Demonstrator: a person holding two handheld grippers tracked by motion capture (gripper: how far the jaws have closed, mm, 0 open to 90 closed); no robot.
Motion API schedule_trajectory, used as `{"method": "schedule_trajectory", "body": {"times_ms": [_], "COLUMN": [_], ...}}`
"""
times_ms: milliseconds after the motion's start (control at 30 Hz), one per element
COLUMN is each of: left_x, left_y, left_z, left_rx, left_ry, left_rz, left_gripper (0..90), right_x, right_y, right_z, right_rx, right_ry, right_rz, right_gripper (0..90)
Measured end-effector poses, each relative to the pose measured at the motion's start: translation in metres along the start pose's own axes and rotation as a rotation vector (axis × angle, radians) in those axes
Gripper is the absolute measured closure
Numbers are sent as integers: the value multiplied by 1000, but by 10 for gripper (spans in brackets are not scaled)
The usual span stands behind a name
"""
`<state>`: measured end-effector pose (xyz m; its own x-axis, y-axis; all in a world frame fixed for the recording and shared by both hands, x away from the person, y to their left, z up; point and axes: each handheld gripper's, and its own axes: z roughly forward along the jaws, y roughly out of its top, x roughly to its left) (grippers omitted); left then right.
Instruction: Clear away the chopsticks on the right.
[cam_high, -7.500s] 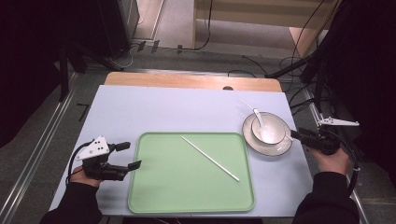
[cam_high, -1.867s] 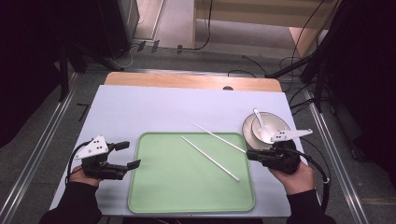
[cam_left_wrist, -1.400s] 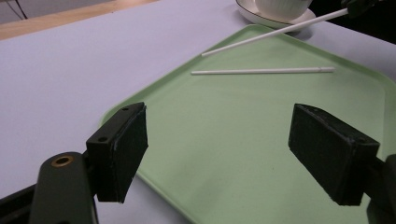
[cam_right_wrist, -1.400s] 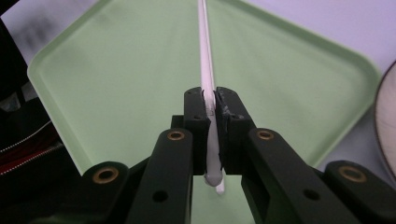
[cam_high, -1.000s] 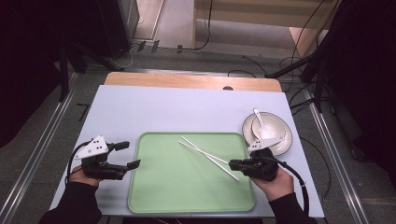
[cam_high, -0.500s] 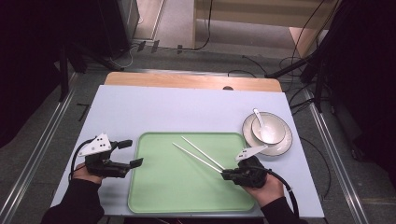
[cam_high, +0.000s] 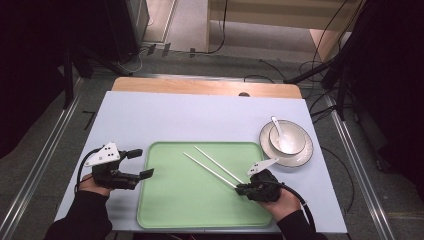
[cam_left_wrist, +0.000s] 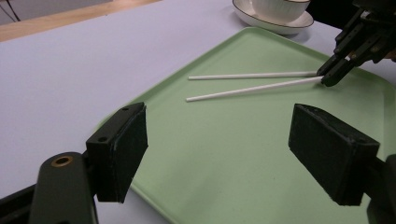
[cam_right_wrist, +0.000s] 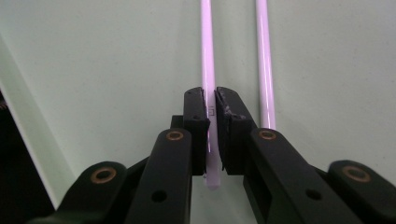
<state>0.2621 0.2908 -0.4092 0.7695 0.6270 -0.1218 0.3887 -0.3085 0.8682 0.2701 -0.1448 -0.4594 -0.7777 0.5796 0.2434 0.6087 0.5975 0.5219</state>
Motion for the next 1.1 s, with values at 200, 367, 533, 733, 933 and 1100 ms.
{"method": "schedule_trajectory", "body": {"times_ms": [200, 367, 533, 733, 933, 1100], "left_x": [-1, -1, -1, 0, -1, -1], "left_y": [0, 0, 0, 0, -1, -2], "left_z": [1, 1, 1, 1, 0, -2], "left_rx": [1, 2, 2, 0, 2, 5], "left_ry": [-2, -4, -6, -4, 1, 8], "left_rz": [3, 3, 4, 0, 0, -3], "left_gripper": [198, 198, 198, 198, 198, 198], "right_x": [-4, -5, -6, -8, -7, -1], "right_y": [-1, -1, 1, 6, 21, 36], "right_z": [1, 1, -3, -14, -19, -14], "right_rx": [-7, -10, -19, -71, -129, -153], "right_ry": [8, 20, 51, 57, 95, 105], "right_rz": [3, 9, 20, 12, -15, -46], "right_gripper": [829, 763, 707, 576, 444, 396]}}
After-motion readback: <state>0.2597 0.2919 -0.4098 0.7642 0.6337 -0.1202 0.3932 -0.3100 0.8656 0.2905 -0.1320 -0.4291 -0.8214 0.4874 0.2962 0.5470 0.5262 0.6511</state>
